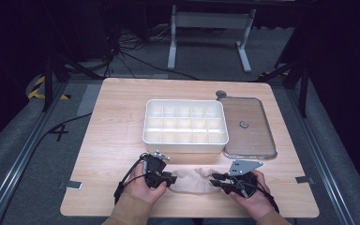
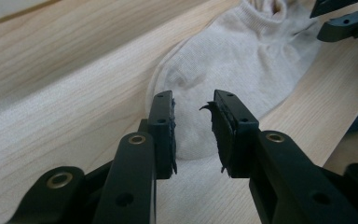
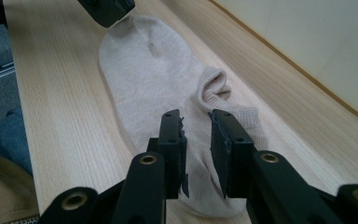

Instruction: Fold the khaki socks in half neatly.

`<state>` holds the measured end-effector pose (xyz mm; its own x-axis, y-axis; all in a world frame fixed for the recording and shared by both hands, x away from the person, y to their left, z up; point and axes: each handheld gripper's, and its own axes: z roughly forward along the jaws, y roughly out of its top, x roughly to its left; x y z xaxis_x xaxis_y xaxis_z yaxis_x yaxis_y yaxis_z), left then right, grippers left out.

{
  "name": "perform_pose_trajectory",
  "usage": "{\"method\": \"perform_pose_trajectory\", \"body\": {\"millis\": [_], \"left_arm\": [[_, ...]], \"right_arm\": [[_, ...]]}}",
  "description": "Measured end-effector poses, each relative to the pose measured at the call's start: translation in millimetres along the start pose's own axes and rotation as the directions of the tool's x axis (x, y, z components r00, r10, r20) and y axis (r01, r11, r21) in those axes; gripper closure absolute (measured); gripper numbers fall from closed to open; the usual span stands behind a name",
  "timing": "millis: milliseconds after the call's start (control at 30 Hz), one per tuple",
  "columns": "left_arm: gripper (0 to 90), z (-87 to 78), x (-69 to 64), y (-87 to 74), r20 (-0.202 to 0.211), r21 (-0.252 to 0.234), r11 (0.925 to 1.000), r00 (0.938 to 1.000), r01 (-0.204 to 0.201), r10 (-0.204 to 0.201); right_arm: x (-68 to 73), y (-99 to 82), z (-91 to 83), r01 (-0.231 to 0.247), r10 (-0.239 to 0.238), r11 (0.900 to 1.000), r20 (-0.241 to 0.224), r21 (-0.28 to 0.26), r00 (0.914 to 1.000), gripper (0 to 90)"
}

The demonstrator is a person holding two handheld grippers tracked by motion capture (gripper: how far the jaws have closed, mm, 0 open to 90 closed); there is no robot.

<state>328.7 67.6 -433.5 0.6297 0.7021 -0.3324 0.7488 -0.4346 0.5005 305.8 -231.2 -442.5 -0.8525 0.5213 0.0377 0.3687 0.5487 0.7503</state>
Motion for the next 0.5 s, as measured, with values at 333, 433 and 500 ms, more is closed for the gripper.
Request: {"method": "perform_pose_trajectory", "body": {"millis": [333, 433, 500], "left_arm": [[67.6, 5.9, -0.5, -0.6, -0.015, 0.010, 0.9996, 0.9996, 0.025, -0.025], [65.2, 3.8, 1.7, -1.6, -0.048, 0.000, 0.9996, 0.9985, 0.027, -0.027], [64.9, 2.8, 3.4, -2.2, -0.071, -0.003, 0.9994, 0.9969, 0.034, -0.034]], "right_arm": [[4.9, -1.1, 5.3, 0.015, -0.015, 0.9997, -0.009, 0.020, 0.9999, 73.2], [6.2, -0.9, 6.6, 0.020, -0.020, 0.9994, -0.014, 0.027, 0.9997, 73.1], [6.2, -1.0, 6.9, 0.020, -0.020, 0.9994, -0.014, 0.029, 0.9997, 72.9]]}}
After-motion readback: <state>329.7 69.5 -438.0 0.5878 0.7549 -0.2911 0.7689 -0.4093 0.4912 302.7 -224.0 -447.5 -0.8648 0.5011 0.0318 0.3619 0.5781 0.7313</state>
